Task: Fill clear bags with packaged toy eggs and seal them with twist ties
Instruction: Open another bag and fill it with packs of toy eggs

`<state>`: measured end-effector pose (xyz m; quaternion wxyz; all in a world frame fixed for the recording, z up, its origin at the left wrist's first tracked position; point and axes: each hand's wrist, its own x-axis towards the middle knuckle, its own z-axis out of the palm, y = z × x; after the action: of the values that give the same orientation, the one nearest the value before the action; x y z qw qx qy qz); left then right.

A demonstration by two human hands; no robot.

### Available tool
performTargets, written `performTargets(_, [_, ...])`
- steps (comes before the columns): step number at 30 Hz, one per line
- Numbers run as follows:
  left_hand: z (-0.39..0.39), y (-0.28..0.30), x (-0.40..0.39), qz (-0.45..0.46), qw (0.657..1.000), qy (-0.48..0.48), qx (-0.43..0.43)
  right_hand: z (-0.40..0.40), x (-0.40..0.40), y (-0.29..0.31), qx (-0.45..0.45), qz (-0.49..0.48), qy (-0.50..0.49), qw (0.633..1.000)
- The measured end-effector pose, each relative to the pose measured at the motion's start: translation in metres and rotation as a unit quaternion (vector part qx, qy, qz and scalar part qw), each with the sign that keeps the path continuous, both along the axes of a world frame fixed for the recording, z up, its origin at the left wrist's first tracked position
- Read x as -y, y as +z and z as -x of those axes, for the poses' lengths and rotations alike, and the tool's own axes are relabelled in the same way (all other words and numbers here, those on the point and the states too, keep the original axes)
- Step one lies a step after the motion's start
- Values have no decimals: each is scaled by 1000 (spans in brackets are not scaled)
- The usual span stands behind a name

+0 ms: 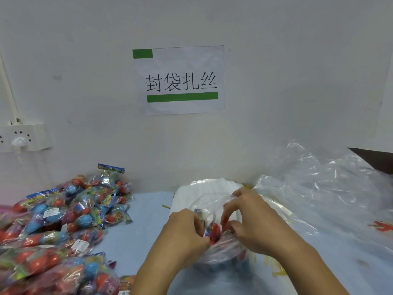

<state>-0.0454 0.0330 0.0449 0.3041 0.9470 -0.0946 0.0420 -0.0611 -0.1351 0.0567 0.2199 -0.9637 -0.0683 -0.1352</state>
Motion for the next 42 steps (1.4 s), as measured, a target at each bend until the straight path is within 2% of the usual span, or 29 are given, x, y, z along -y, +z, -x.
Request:
performTargets(7, [-3,-5,2,40,993,75,79,0,12,4,-10,-29,2,1000])
performTargets(11, [-4,-4,2,87,988,58,112,1,13,8,4,-59,20,998])
performTargets(15, [-2,-3,2,66,985,36,153,4,16,14,19,-48,-8,999])
performTargets(19, [-5,-5,3,52,989,0,141,9,14,19,5,21,-59,998])
performTargets(23, [-2,-7,14,95,988,-32,118,18,4,21,-30,75,-103,991])
performTargets(27, [3,-12,30,21,994,-3,110,18,-6,17,-74,110,-101,986])
performTargets(31, [3,-16,30,-19,989,7,145,13,-3,14,-89,78,-121,986])
performTargets(36, [2,-11,19,-9,993,21,114,8,8,14,-67,43,-162,984])
performTargets(42, [6,7,9,96,988,23,120,7,17,15,-7,0,-95,995])
